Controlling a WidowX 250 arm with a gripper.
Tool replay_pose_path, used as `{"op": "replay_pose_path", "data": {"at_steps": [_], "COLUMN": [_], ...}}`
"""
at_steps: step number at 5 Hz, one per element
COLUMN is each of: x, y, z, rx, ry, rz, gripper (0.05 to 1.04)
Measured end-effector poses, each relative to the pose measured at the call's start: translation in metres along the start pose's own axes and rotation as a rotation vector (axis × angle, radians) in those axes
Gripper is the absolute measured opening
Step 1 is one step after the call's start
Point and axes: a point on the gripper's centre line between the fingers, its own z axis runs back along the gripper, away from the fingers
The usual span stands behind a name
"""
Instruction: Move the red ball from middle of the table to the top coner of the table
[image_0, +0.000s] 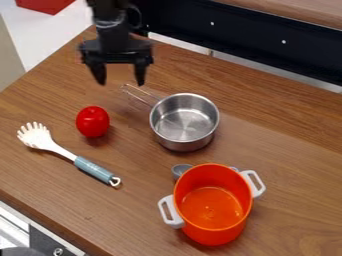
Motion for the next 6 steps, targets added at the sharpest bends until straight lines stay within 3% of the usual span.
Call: {"op": "replay_pose_path", "data": {"at_steps": [1, 2, 3, 6], "x": [-0.014, -0.030, -0.036, -0.046], "y": [0.011, 0.025, 0.028, 0.028], "z": [0.011, 0.009, 0.007, -0.002], "rx": [-0.037, -0.021, -0.028, 0.059], "ry": [0.001, -0.035, -0.033, -0.038], "rz": [-0.036, -0.091, -0.102, -0.097], "gripper": [1.001, 1.001, 1.001, 1.001]}}
